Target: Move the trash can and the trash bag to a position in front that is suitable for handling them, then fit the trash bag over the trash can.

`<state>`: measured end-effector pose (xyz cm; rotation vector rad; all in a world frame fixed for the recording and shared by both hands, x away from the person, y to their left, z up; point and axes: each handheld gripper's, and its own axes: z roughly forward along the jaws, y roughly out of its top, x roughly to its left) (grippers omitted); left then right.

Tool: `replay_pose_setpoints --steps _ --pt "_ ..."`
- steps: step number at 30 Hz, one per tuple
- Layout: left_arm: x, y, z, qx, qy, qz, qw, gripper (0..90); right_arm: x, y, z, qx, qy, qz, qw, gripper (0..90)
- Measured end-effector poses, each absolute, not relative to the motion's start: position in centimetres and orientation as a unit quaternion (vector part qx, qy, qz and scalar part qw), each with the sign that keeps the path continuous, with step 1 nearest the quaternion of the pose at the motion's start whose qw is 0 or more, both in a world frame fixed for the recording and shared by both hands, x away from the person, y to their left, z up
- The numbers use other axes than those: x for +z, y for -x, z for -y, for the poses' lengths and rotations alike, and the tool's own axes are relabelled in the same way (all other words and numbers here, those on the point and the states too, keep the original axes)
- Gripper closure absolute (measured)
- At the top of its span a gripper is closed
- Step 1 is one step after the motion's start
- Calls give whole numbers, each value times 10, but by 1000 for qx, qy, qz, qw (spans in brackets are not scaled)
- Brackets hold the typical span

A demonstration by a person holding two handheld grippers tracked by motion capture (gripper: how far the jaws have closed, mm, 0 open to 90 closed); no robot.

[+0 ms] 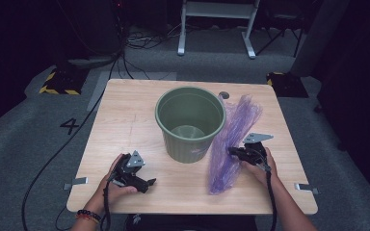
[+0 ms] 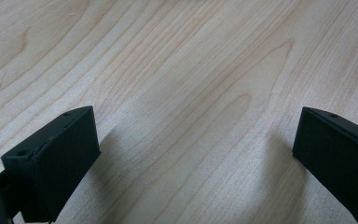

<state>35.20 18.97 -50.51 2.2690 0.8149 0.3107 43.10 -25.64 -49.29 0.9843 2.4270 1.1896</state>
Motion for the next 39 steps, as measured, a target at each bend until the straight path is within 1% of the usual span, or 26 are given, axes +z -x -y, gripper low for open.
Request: replay_pose_setpoints --steps 9,22,27,39 --pt "-505 -352 -190 119 -875 -314 349 2 -480 -430 267 448 -343 -810 160 900" --pt "-505 -350 -191 126 -872 -320 348 5 -461 -425 283 500 -347 -773 177 900" --pt "-505 -350 -191 125 -872 -321 348 5 -446 -429 289 539 -351 -745 178 900" --pt "-505 -350 -191 126 -873 -321 346 5 -414 -433 310 563 -364 -712 208 900"
